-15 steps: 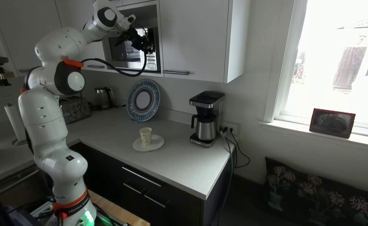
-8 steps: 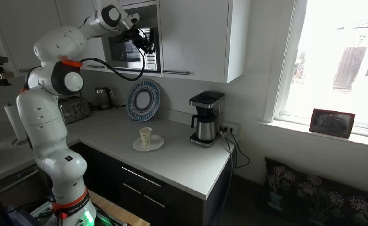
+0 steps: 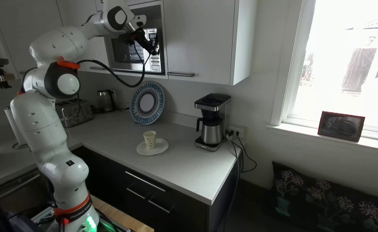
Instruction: Close the door of the microwave
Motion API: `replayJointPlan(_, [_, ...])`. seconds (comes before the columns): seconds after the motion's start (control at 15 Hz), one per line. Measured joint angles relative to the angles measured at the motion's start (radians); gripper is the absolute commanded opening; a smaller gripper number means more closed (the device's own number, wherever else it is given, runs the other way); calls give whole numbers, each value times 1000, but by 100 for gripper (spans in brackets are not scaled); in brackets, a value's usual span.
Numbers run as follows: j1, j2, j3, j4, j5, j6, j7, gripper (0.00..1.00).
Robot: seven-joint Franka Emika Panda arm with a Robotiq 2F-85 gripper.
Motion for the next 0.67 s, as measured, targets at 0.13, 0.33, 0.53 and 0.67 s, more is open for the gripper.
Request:
replayJointPlan(0.13, [-4, -22, -11, -40, 33, 39, 21, 8])
replayJointPlan(0.33, [-6, -55, -23, -99, 70, 97, 49, 8])
replayJointPlan(0.53, [-7, -86, -32, -158, 96, 156, 82, 8])
replayJointPlan(0.67, [-7, -104, -37, -192, 110, 192, 106, 8])
